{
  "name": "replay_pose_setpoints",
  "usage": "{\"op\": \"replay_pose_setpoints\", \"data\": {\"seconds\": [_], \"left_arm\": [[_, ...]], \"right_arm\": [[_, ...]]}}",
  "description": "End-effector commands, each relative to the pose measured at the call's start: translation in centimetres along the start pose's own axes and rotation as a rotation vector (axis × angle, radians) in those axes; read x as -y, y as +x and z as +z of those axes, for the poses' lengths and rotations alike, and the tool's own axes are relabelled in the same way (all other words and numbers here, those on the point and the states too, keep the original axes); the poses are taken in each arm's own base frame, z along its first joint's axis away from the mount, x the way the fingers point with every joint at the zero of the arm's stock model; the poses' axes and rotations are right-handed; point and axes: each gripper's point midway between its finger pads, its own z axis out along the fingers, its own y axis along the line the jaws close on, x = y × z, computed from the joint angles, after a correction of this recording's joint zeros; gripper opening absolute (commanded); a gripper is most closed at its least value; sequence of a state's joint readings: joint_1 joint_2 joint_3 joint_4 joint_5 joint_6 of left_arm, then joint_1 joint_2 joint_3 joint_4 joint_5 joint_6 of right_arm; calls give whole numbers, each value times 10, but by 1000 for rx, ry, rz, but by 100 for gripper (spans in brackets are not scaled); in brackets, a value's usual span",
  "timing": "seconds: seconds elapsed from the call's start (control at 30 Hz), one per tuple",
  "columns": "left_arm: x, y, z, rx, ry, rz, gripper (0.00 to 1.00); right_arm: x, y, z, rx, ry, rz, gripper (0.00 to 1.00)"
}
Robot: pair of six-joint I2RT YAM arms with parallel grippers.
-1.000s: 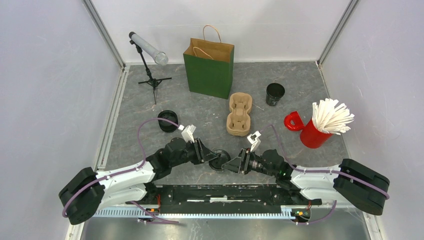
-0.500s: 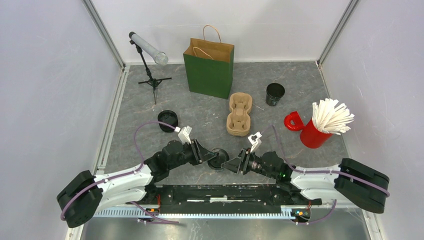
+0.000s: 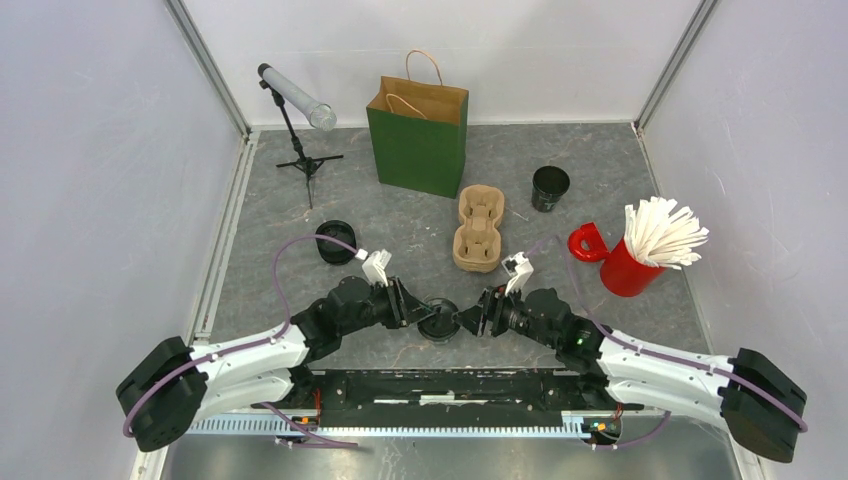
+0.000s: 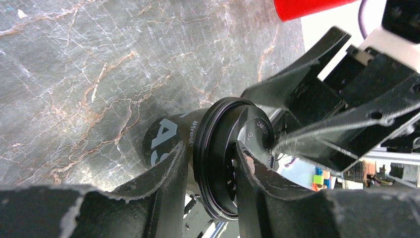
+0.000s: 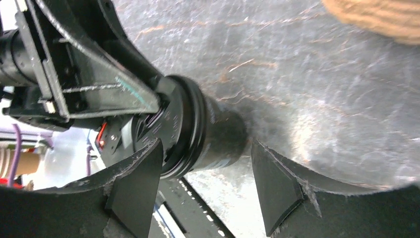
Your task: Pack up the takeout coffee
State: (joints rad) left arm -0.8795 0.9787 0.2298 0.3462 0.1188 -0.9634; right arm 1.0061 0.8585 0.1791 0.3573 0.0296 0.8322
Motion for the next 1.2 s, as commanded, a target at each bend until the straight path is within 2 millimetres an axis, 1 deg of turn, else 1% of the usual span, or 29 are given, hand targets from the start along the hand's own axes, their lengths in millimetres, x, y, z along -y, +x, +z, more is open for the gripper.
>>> {"op": "replay_pose_setpoints", "data": {"seconds": [0.0, 0.03, 0.07, 0.1, 0.2, 0.3, 0.4, 0.57, 0.7, 0.77, 0.8, 0.93, 1.0, 1.03, 1.07, 1.1, 1.17], "left_arm": [[-39, 39, -10, -151, -101, 98, 43], [-38, 38, -10, -149, -93, 105, 43], [-35, 37, -10, -145, -85, 112, 43], [-35, 36, -10, -143, -82, 115, 43], [-34, 35, -10, -140, -81, 120, 43], [-35, 36, -9, -145, -86, 122, 43], [-34, 36, -8, -150, -84, 122, 43], [-33, 36, -7, -150, -83, 122, 43], [-38, 38, -7, -152, -98, 119, 43], [-43, 40, -7, -151, -106, 112, 43], [-46, 42, -7, -151, -111, 106, 43], [-61, 50, -8, -160, -142, 92, 42], [-65, 53, -8, -156, -143, 91, 42], [-67, 54, -9, -155, -143, 91, 42], [-69, 55, -10, -154, -144, 91, 42], [-69, 55, -10, -152, -140, 92, 42], [-65, 53, -11, -138, -124, 95, 41]], "right_arm": [[0, -32, -2, 56, 57, -108, 71], [-4, -40, -2, 63, 58, -128, 71], [-5, -43, -2, 61, 59, -145, 70], [-11, -48, -2, 66, 42, -167, 68], [-24, -52, 1, 43, -3, -200, 62], [-28, -47, 7, -7, -27, -223, 54], [-28, -38, 9, -37, -56, -214, 50], [-17, -25, 11, -59, -50, -200, 48], [-2, -11, 10, -65, -35, -184, 42], [12, 4, 7, -76, -21, -152, 39], [15, 9, 6, -75, -27, -134, 38], [41, 44, -4, -122, 3, -72, 37], [47, 50, -8, -117, 4, -53, 36], [45, 49, -7, -111, -2, -49, 36], [53, 57, -11, -126, 11, -47, 36], [53, 57, -12, -126, 6, -48, 36], [45, 51, -10, -107, -21, -53, 36]]}}
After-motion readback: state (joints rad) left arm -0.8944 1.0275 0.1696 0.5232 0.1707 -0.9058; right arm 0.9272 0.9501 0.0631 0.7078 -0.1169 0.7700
